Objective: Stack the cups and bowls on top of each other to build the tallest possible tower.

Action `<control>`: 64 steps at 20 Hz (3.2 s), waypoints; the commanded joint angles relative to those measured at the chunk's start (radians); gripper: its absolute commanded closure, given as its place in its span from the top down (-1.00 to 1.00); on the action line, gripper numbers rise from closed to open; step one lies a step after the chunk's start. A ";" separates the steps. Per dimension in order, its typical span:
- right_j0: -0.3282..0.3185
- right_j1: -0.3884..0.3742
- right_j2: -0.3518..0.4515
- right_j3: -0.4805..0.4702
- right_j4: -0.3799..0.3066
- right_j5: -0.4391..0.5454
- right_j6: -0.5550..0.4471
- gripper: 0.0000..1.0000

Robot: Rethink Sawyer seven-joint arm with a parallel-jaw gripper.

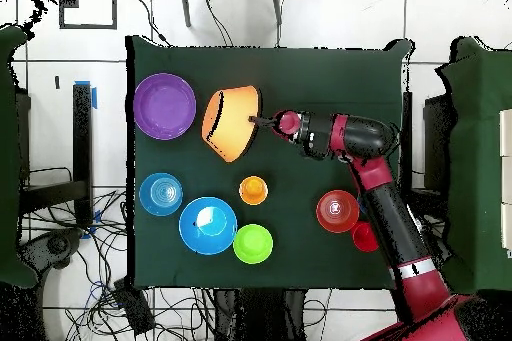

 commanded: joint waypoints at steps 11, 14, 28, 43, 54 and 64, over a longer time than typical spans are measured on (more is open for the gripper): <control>0.066 0.017 -0.099 -0.223 0.033 0.236 -0.216 1.00; 0.048 0.012 -0.097 -0.200 0.031 0.248 -0.206 1.00; 0.011 -0.026 -0.087 -0.197 0.003 0.268 -0.235 1.00; 0.029 -0.003 -0.112 -0.268 -0.076 0.206 -0.343 1.00; 0.053 -0.022 -0.150 -0.310 -0.336 -0.047 -0.443 1.00; 0.087 -0.159 -0.213 -0.238 -0.462 -0.221 -0.345 1.00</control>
